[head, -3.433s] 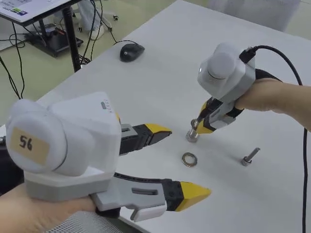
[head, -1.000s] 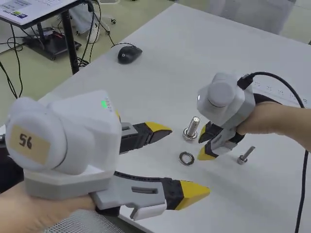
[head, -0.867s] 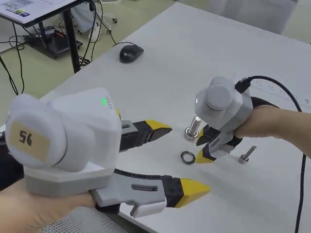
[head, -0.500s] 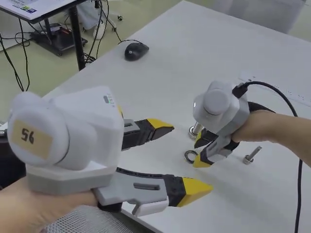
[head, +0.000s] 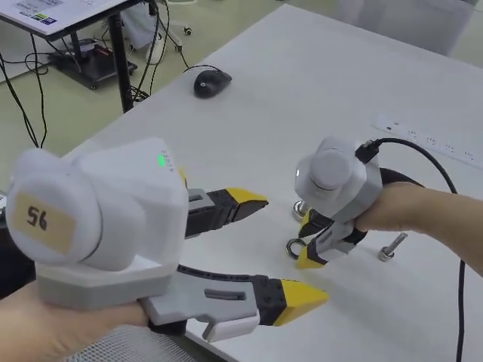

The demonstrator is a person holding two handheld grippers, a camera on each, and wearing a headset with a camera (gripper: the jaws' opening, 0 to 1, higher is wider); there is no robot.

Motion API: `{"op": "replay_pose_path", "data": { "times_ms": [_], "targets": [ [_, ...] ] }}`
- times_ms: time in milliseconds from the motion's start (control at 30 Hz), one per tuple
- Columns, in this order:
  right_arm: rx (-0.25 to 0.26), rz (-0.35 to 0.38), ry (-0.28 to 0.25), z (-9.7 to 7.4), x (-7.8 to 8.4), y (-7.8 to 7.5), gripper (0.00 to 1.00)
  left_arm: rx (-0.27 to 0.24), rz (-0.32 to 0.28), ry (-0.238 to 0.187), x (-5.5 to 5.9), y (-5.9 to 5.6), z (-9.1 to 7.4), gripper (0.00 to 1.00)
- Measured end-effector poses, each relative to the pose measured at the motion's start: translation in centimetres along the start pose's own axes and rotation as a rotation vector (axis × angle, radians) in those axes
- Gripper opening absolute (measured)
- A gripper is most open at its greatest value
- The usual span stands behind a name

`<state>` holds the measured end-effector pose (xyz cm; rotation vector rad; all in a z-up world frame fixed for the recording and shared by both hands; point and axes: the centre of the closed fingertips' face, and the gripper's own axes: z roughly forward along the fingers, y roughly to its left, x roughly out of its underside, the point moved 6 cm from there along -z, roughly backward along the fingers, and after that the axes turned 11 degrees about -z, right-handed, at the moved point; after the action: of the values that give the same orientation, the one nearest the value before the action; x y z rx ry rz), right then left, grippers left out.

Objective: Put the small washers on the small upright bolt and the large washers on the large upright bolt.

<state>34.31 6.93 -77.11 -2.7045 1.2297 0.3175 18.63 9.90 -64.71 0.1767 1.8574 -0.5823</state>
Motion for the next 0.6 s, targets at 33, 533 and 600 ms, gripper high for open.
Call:
{"op": "replay_pose_path", "data": {
  "times_ms": [33, 533, 600],
  "targets": [
    [0.000, 0.001, 0.000, -0.01, 0.01, 0.00, 0.30, 0.001, 0.000, 0.000, -0.02, -0.01, 0.01, 0.63],
    [0.008, -0.001, 0.015, -0.02, -0.07, -0.04, 0.22, 0.000, 0.006, 0.007, -0.10, -0.21, -0.22, 0.62],
    [0.005, 0.003, 0.010, -0.05, -0.01, -0.08, 0.22, 0.001, 0.006, 0.005, -0.11, -0.24, -0.22, 0.62]
  ]
}}
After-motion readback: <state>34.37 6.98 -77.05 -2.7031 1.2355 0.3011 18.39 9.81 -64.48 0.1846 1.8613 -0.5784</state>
